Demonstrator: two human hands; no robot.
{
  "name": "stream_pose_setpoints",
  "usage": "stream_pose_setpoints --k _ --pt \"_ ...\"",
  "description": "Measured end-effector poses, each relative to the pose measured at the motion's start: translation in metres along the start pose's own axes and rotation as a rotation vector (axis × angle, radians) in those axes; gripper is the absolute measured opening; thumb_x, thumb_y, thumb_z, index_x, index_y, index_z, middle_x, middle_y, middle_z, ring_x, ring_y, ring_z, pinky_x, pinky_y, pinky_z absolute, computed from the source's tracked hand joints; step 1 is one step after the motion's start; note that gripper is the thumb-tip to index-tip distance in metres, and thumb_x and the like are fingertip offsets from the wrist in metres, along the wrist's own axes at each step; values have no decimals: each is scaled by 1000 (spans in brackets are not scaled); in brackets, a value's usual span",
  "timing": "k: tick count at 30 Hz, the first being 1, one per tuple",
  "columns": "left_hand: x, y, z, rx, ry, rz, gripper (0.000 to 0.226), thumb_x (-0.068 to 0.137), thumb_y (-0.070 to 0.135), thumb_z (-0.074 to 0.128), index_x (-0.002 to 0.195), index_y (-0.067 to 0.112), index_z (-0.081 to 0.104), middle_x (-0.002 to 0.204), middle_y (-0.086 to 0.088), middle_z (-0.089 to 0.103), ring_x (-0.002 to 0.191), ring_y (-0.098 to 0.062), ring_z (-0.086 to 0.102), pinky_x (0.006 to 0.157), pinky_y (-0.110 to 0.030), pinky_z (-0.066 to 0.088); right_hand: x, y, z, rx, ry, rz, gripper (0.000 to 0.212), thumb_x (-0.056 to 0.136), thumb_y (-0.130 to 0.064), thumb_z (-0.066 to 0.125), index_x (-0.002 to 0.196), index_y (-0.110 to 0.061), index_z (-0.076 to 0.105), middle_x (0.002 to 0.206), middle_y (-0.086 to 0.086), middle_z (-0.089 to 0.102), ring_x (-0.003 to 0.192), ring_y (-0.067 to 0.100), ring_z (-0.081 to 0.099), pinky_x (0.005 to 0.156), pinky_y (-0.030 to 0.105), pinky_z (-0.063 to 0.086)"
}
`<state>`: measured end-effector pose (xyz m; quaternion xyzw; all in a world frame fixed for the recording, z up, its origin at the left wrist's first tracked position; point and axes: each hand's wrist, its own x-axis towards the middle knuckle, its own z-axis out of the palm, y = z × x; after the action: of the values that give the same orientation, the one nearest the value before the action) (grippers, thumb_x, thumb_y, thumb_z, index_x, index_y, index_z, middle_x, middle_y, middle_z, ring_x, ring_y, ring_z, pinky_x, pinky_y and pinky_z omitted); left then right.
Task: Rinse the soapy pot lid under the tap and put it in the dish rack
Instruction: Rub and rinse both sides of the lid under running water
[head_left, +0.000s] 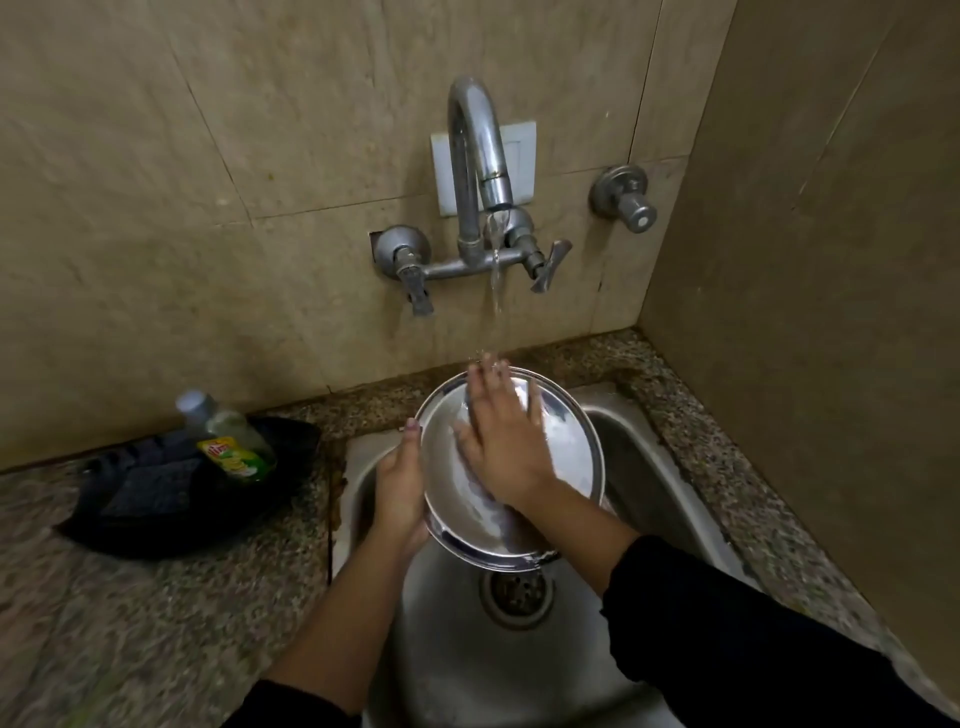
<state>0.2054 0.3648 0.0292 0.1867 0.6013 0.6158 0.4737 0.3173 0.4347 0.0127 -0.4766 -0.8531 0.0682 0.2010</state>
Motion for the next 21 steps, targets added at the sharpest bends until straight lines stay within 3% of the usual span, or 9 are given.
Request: stream_pose_setpoints --k 3,5,7,11,14,16,18,20,21 --pt "4 4 7 -14 -5 7 36 98 36 46 89 10 69 74 1 75 62 -5 70 55 -15 53 -24 -15 7 42 -115 -320 61 100 -41 25 153 -16 10 162 3 6 149 13 -3 120 43 5" --pt "9 6 1 6 18 10 39 96 40 48 82 10 68 63 2 74 57 -7 70 56 -19 54 -51 -1 12 -5 -225 -497 60 101 -42 24 154 -18 7 162 1 7 149 13 -2 120 40 3" --pt "14 2 -11 41 44 40 40 94 42 51 73 13 69 59 1 72 61 -16 68 70 -31 55 -73 31 14 -78 -285 -589 62 101 -48 24 154 -22 6 163 -3 6 149 11 -3 120 39 3" --pt "13 -7 -25 98 107 -30 34 95 38 53 75 15 69 79 -7 71 73 -23 65 80 -40 52 -91 89 3 -61 -346 -451 74 94 -63 28 153 -24 10 162 -5 7 149 10 -1 119 43 11" --pt "15 -19 -29 32 174 -237 28 95 34 53 93 11 69 93 -13 70 77 -25 65 83 -40 55 -93 90 0 69 -318 -576 71 91 -60 42 148 -18 34 156 1 32 144 16 28 116 38 26" --pt "15 -24 -29 26 141 -379 32 97 32 49 108 6 66 89 -14 70 75 -26 66 80 -42 57 -91 82 3 117 -246 -658 57 89 -48 57 136 -17 51 141 4 54 126 18 53 102 33 45" --pt "8 -22 -28 33 113 -473 23 99 18 43 104 5 62 77 -16 67 69 -27 66 75 -37 56 -85 78 5 157 -145 -626 36 88 -38 58 118 -20 65 116 3 70 101 18 66 81 30 55" --pt "7 -22 -29 29 98 -522 19 99 15 43 106 4 55 89 -23 60 85 -34 61 91 -45 48 -75 72 -1 319 -130 -448 31 90 -43 53 101 -20 70 94 4 75 84 16 67 72 32 54" --pt "9 -24 -30 64 71 -513 27 98 25 44 113 5 54 100 -22 60 95 -34 58 96 -46 45 -68 69 -3 423 -138 -325 35 91 -46 53 93 -16 71 83 5 73 76 16 67 68 35 53"
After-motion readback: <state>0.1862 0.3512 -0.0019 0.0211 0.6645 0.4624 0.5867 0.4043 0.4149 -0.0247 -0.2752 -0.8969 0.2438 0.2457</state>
